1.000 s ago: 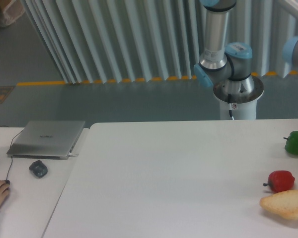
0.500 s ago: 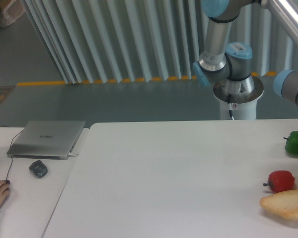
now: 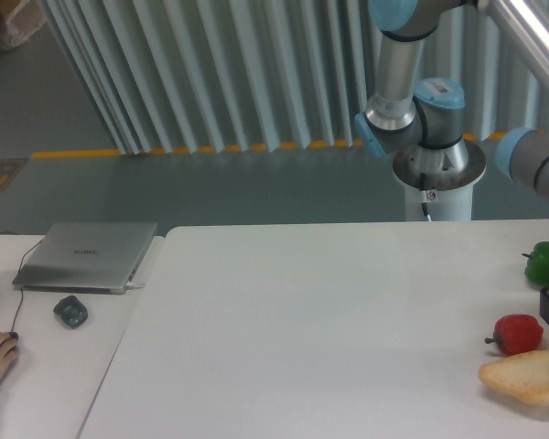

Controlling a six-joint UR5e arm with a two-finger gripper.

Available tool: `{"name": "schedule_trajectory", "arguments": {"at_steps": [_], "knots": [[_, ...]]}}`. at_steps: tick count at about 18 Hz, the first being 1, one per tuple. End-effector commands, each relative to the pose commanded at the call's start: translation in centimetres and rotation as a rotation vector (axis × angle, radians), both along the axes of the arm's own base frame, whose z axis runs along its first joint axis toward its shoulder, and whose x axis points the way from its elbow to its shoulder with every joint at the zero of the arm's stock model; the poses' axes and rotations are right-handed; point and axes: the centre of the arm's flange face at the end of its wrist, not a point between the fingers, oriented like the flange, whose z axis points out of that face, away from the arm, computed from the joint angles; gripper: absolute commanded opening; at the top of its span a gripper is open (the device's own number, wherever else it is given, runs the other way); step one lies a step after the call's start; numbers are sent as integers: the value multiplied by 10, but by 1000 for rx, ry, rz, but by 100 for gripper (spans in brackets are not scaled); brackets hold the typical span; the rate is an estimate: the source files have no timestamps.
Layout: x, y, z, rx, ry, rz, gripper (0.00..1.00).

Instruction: Place the yellow pepper on the table

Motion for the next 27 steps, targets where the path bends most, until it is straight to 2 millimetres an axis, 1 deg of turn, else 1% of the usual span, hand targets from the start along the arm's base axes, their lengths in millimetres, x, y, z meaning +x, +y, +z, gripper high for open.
{"name": "schedule_trajectory", "arguments": {"at_steps": [1,3,4,5,6,7,8,9,11,12,15,16,17,18,21,24,25,27], "knots": [[8,9,8,-9,1,-54,100],[30,21,40,-40,-20,-221,100],[40,28,55,-50,-45,-383,100],[46,29,73,-31,-64,-499,100],[51,27,83,-24,-74,-559,100],[54,27,86,-38,-77,-675,100],[55,28,86,-78,-58,-862,100],[54,27,87,-108,-40,-1001,100],[49,27,84,-171,-9,-1252,100],[45,29,80,-195,-3,-1341,100],[35,31,68,-230,-3,-1488,100],[28,30,55,-257,-38,-1519,100],[26,30,45,-283,-67,-1548,100],[22,28,37,-346,-89,-1596,100],[16,28,19,-380,-116,-1632,100],[17,27,15,-386,-124,-1634,100],[19,27,9,-382,-135,-1636,100],[20,28,8,-369,-134,-1640,100]]}}
